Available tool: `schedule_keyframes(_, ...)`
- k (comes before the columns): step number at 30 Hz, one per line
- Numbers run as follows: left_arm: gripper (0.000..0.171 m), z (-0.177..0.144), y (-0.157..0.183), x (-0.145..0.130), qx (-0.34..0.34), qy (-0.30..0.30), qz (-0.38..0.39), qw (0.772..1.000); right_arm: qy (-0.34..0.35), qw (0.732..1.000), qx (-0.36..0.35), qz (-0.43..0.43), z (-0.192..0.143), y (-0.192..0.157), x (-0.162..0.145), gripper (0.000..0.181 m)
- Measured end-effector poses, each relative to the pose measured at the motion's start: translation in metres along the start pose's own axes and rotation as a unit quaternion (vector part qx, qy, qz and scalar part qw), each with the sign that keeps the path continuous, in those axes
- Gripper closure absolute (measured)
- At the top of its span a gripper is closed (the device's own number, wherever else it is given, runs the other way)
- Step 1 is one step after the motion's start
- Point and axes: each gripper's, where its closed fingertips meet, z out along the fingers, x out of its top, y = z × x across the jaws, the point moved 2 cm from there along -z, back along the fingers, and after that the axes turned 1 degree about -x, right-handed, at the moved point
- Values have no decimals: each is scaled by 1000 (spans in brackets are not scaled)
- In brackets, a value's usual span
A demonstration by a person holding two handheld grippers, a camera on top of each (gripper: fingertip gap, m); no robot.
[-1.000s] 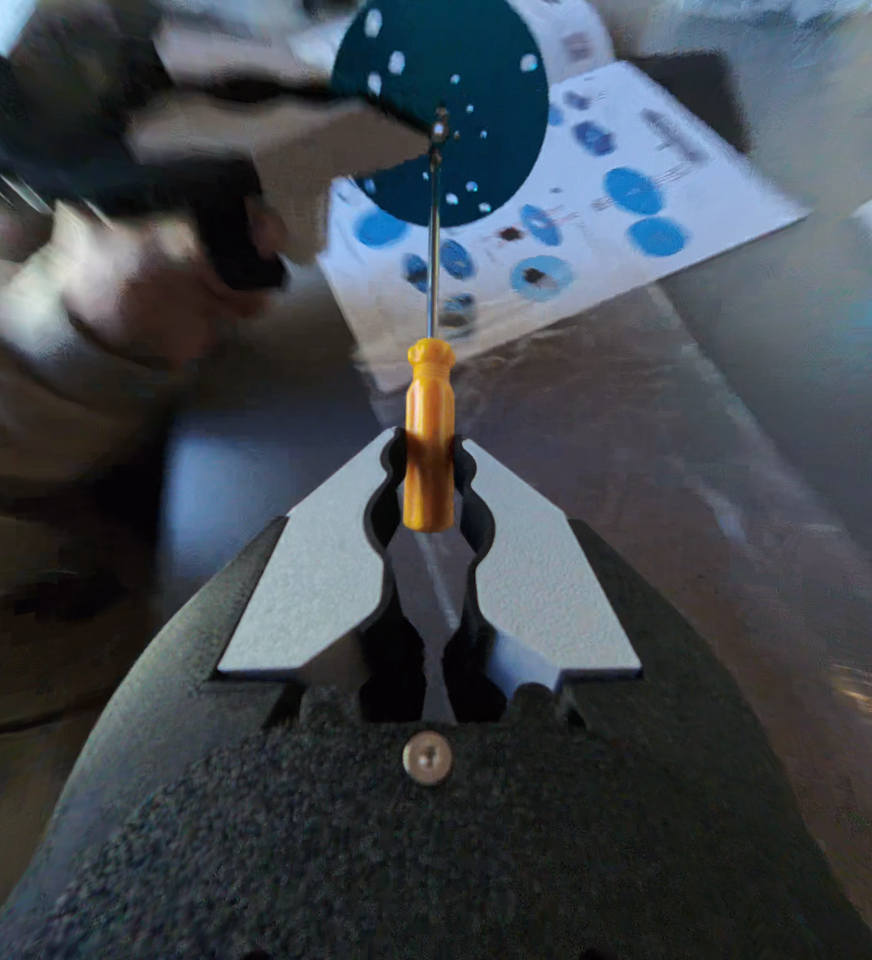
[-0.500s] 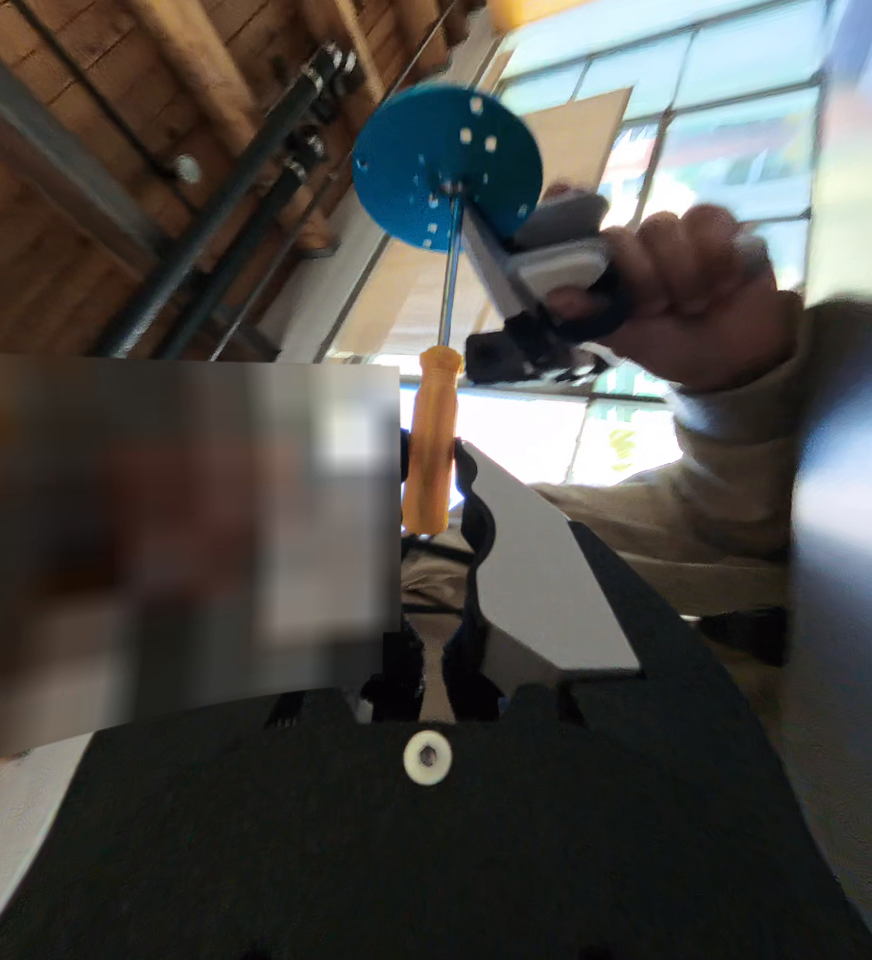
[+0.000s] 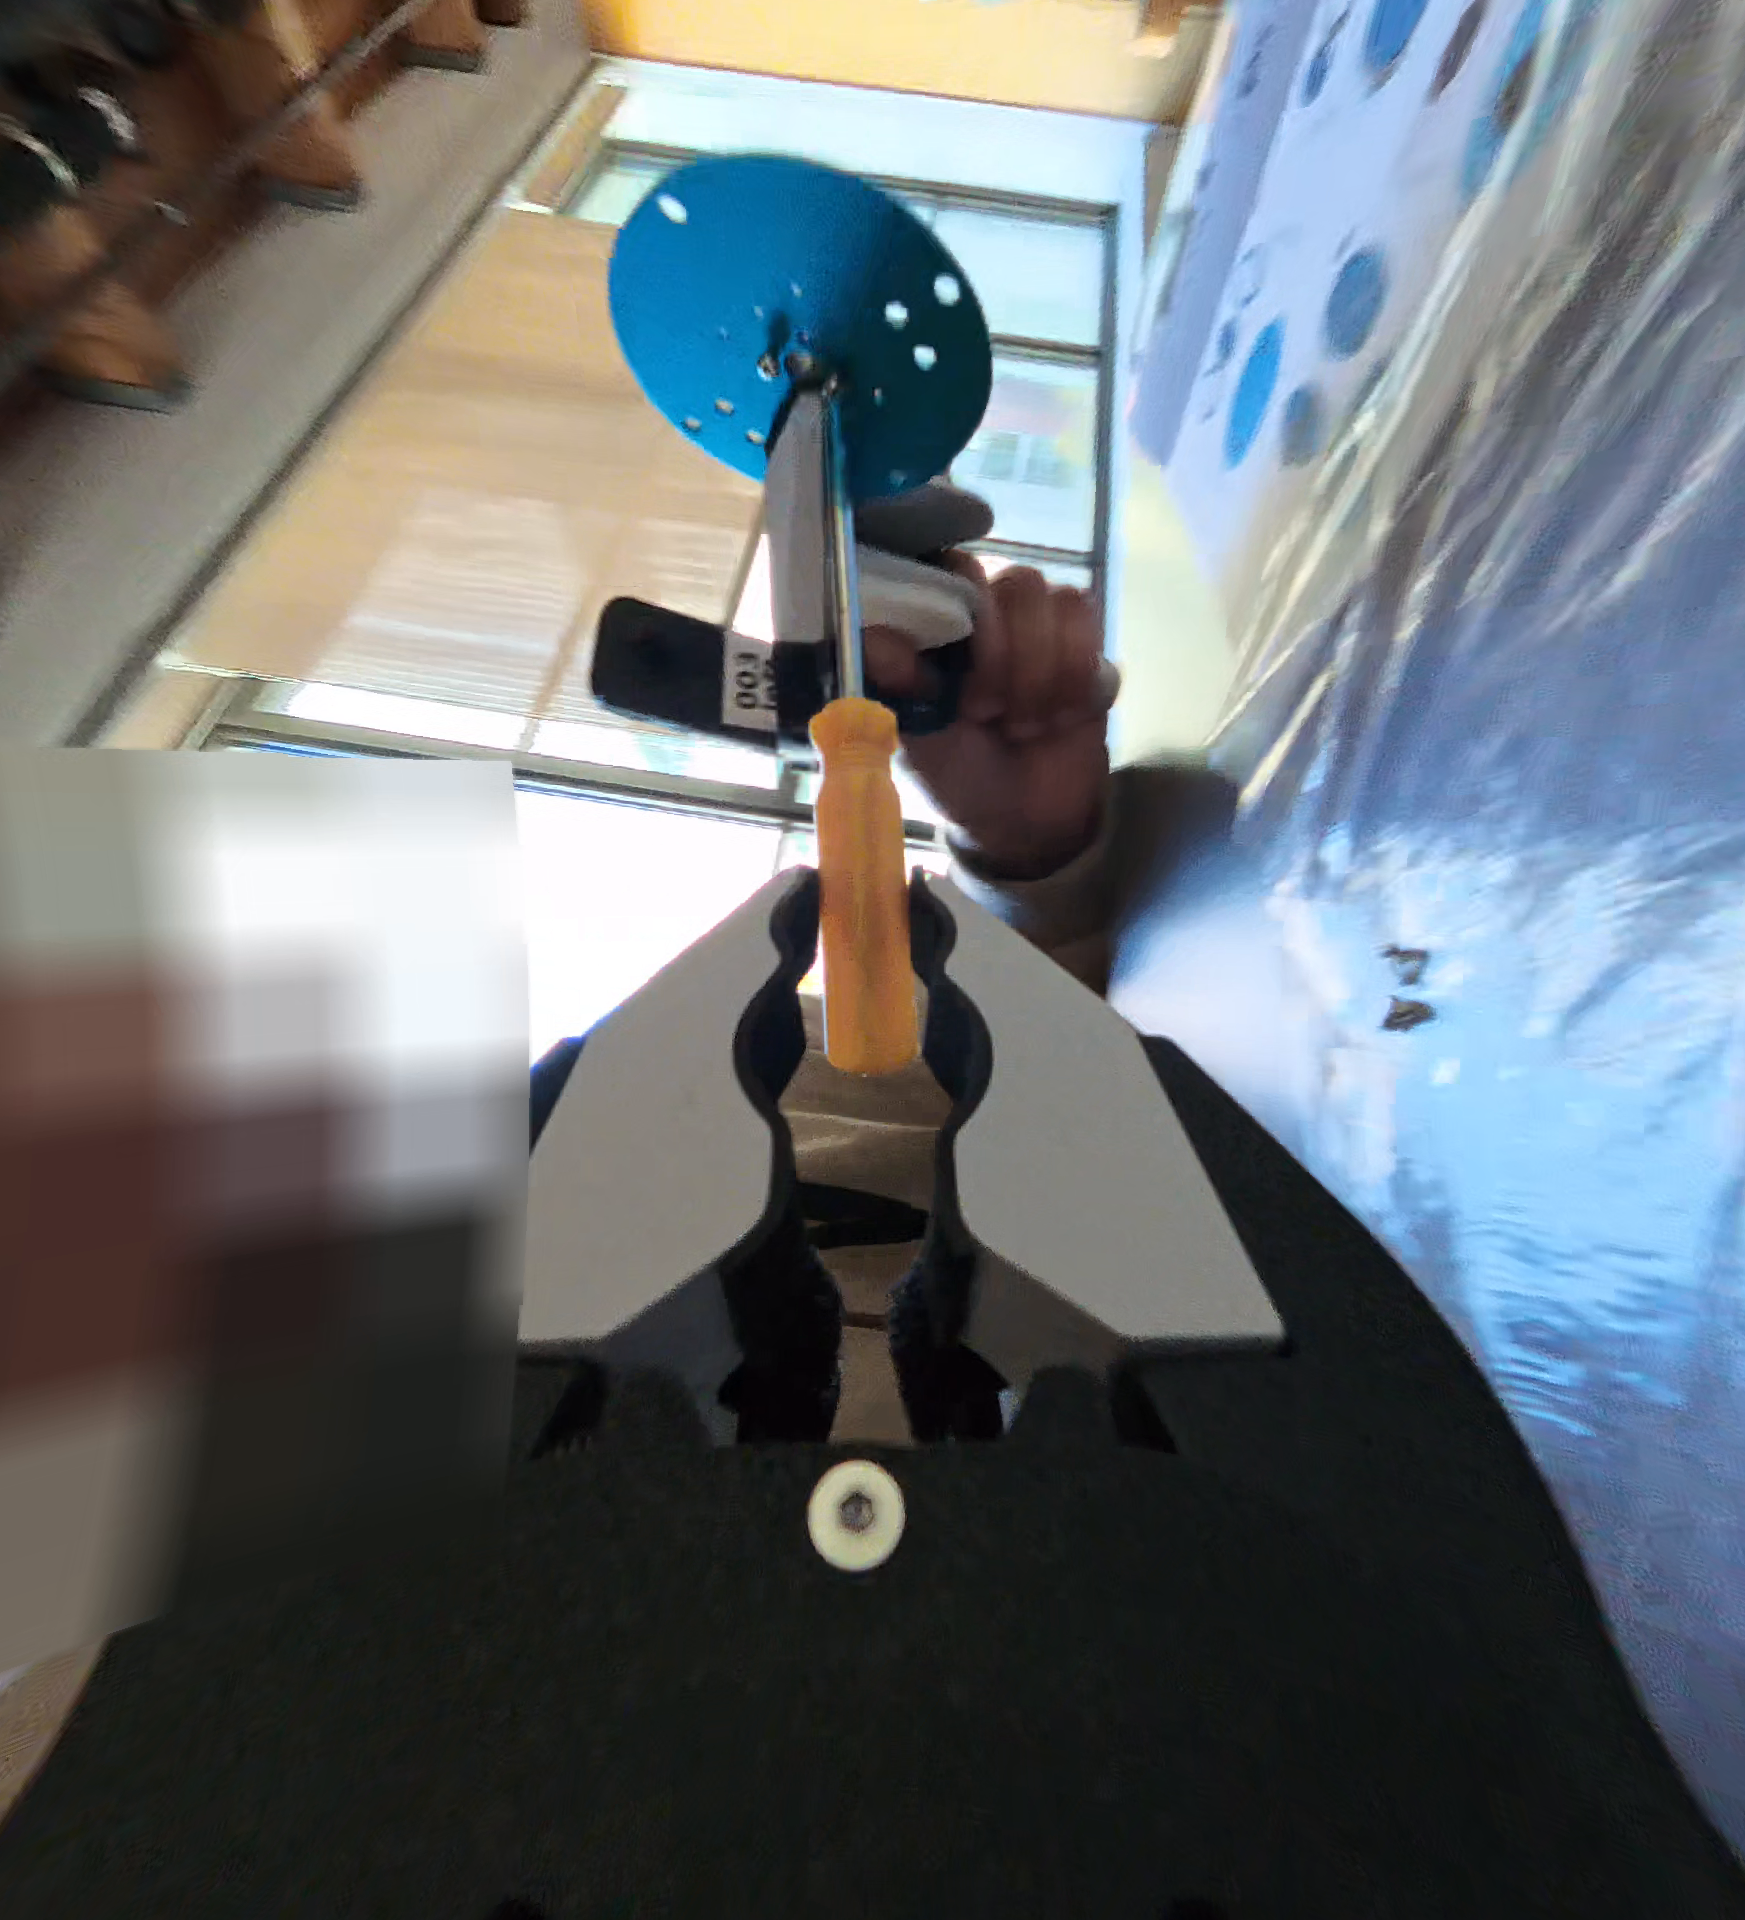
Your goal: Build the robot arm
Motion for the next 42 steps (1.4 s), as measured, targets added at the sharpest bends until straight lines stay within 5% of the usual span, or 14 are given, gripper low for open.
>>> schedule_keyframes(1,168,4,-4,-7,7,-26,5,1000,-1,1000,-18,-9,-4,5,8,166)
schedule_keyframes(6,168,34,-25,-40,31,-133,54,989,-59,967,-213,-127,-16,53,45,164)
schedule_keyframes(12,168,60,-44,-55,19,-182,106,977,-99,926,-285,-225,-13,79,64,164)
schedule_keyframes(20,168,64,-49,-57,24,-175,102,979,-67,807,-424,-405,-15,75,75,155)
schedule_keyframes(23,168,64,-50,-60,28,-183,97,978,-65,726,-487,-480,-14,76,72,134)
schedule_keyframes(26,168,64,-51,-61,27,-186,90,978,-77,578,-578,-572,-21,77,71,122)
schedule_keyframes(28,168,64,-50,-61,26,-185,87,978,-70,466,-617,-631,-23,71,70,133)
schedule_keyframes(30,168,64,-50,-60,26,-184,86,979,-72,410,-632,-653,-22,72,69,142)
schedule_keyframes(34,168,63,-46,-58,22,-179,84,980,-81,428,-645,-628,-25,83,71,165)
schedule_keyframes(42,168,58,-54,-60,30,-185,64,980,-98,495,-624,-597,-26,82,76,166)
